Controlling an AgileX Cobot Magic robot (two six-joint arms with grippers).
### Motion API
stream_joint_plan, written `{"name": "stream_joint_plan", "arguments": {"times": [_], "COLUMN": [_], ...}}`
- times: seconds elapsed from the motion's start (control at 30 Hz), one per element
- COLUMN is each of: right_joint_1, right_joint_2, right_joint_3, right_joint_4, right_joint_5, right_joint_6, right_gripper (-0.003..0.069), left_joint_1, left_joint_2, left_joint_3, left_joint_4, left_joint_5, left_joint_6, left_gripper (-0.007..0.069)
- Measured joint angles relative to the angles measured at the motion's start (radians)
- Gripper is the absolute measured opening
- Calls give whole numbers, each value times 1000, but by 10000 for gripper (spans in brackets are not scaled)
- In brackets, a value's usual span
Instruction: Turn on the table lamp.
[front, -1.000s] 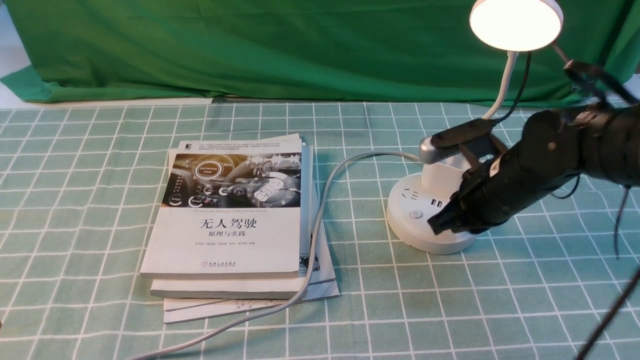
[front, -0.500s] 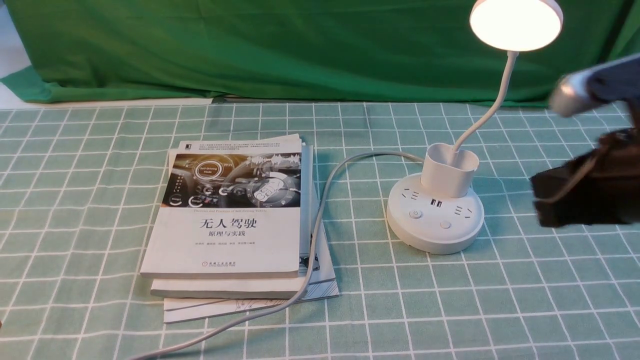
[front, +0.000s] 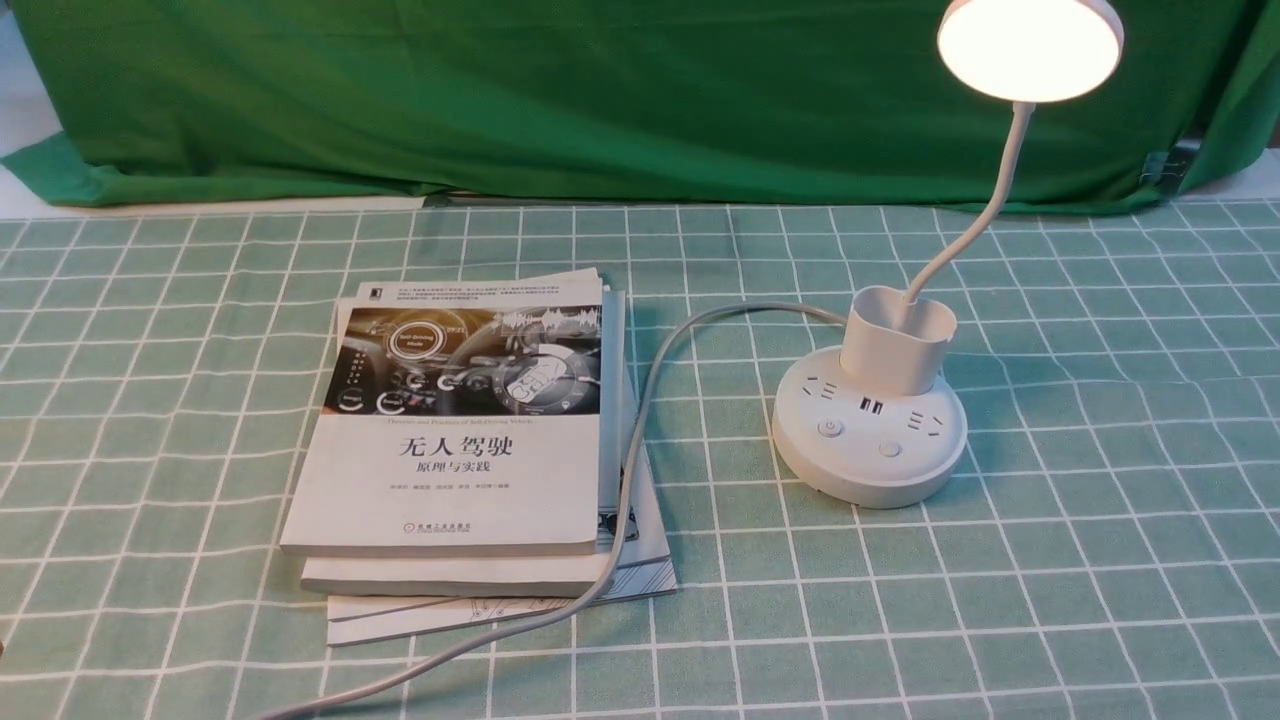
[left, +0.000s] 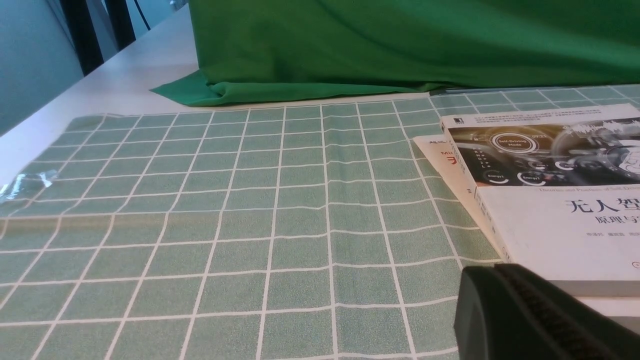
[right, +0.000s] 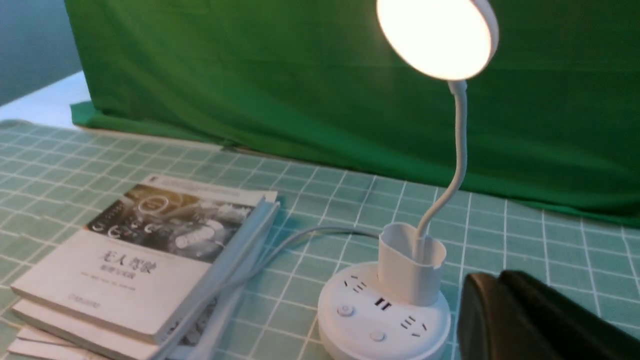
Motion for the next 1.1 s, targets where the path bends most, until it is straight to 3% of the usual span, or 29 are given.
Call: {"name": "stream_joint_plan", "arguments": {"times": [0.2,0.43,0.7,0.8,0.93,1.1], "right_joint_1": [0,-7,-165,-282,-352,-361], "right_joint_2": [-42,-82,-315,-403,-410,-410], "right_joint_3": [19,142,381,497,539,546], "right_joint_4": [0,-45,-149,-187,-196,-198], "right_joint_5": [31,-104,-154,-158,-126,-96], "right_joint_6": [0,9,216,305,324,324], "right_gripper": [97,122,141,147,158,172], "left_joint_1": [0,0,0,0,0,0], "left_joint_2": [0,0,0,0,0,0], "left_joint_3": [0,0,0,0,0,0], "left_joint_4": [0,0,0,0,0,0], "left_joint_5": [0,0,0,0,-1,0], "left_joint_6": [0,0,0,0,0,0], "left_gripper": [21,21,21,21,21,21]}}
